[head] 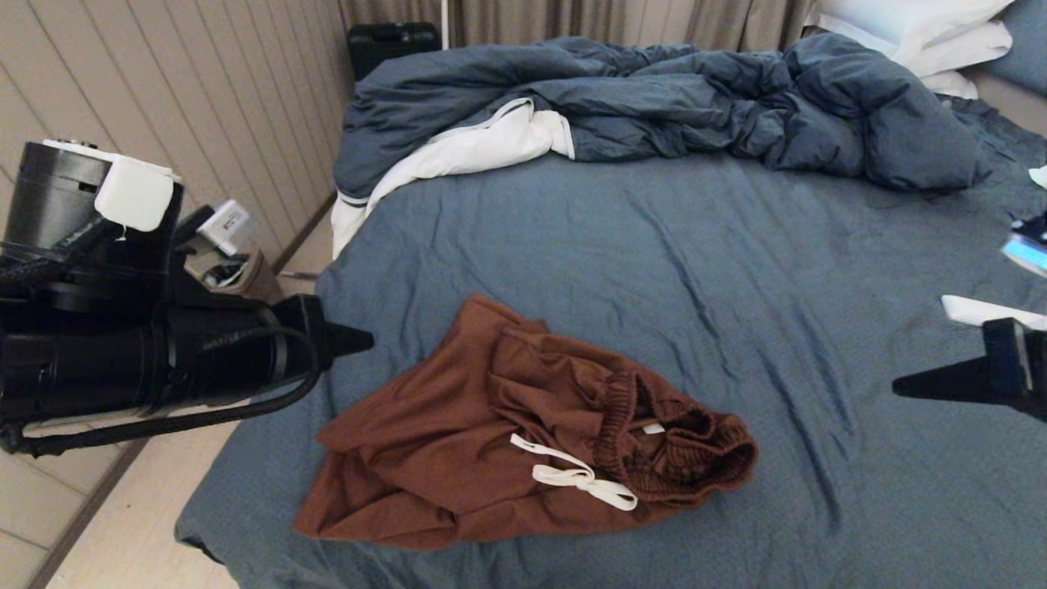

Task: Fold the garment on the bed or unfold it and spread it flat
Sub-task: Unford the brown shorts

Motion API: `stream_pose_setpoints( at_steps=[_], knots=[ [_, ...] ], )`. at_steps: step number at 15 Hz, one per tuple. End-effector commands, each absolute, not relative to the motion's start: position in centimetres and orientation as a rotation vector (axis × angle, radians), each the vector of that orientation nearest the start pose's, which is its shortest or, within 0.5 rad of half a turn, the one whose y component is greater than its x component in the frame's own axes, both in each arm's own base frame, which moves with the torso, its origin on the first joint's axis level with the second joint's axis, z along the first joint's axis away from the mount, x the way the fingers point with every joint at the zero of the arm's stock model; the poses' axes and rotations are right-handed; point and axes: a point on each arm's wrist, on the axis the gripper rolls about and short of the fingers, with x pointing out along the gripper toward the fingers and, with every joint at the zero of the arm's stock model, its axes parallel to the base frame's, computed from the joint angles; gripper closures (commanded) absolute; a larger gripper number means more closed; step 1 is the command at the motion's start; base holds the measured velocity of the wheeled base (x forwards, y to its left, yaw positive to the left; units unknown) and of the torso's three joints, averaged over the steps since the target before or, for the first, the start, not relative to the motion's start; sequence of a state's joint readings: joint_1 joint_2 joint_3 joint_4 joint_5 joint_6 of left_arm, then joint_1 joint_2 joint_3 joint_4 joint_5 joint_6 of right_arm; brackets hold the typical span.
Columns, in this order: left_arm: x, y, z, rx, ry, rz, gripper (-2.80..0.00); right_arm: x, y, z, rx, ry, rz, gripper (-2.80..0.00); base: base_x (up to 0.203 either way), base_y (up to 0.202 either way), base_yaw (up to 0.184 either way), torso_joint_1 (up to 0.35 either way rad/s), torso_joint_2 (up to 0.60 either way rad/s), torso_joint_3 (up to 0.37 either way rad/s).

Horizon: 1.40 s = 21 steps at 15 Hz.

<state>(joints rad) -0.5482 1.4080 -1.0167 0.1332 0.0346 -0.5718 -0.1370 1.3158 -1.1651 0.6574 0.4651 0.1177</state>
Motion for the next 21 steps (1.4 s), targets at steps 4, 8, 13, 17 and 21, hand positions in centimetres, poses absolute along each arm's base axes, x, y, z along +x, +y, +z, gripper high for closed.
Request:
stream_pose_setpoints(
  at_steps=[4,8,13,17,21],
  knots=[
    [22.7,-15.5,23.2,-0.324,0.621,-0.435,0.0,22.2,3.9,25.0,0.168,0.823,0.394,0.0,0.0,0.0,0.0,0.0,0.0,0.0],
    [24.5,-17.3,22.1,-0.192,0.617,-0.469,0.0,26.2,8.3,22.9,0.037,0.799,0.379,0.0,0.0,0.0,0.0,0.0,0.0,0.0],
    [27.0,-20.1,22.5,-0.186,0.6,-0.499,0.0,27.6,11.0,23.1,-0.006,0.771,0.444,0.0,0.0,0.0,0.0,0.0,0.0,0.0],
    [27.2,-20.7,22.1,-0.182,0.61,-0.508,0.0,27.3,13.1,23.1,0.001,0.776,0.553,-2.8,0.0,0.0,0.0,0.0,0.0,0.0],
    [26.9,-21.3,21.6,-0.171,0.627,-0.52,0.0,27.0,16.0,21.4,-0.032,0.823,0.63,-2.8,0.0,0.0,0.0,0.0,0.0,0.0]
  ],
)
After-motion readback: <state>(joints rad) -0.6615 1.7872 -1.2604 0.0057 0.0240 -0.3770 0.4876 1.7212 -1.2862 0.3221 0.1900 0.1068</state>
